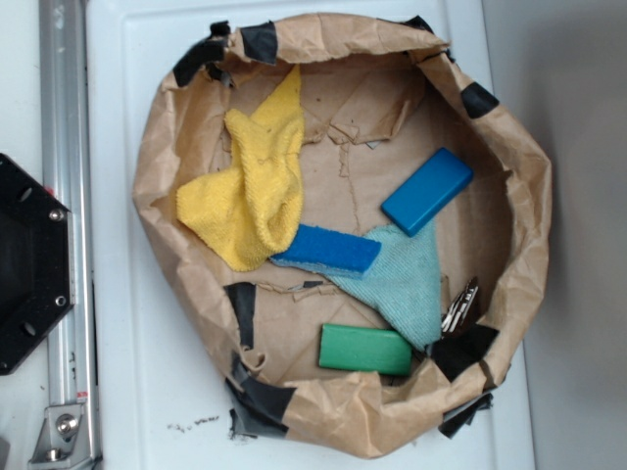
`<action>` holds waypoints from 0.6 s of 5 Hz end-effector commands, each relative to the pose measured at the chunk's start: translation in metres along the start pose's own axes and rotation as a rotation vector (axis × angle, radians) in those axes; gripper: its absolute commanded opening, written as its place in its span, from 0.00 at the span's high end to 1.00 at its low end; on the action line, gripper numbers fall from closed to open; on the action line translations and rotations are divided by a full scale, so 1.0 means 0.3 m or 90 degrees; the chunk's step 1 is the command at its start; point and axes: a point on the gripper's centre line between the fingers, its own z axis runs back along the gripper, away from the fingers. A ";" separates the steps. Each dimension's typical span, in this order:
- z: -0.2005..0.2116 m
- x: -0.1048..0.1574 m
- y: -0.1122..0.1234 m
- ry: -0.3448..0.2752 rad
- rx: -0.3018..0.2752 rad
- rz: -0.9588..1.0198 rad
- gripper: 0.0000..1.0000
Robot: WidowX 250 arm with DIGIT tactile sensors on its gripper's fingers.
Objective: Grab the blue block.
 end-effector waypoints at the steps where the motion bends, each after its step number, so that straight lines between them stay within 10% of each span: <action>1: 0.000 0.000 0.000 0.000 0.000 0.000 0.00; 3: -0.218 0.308 0.082 -0.005 -0.001 0.201 0.00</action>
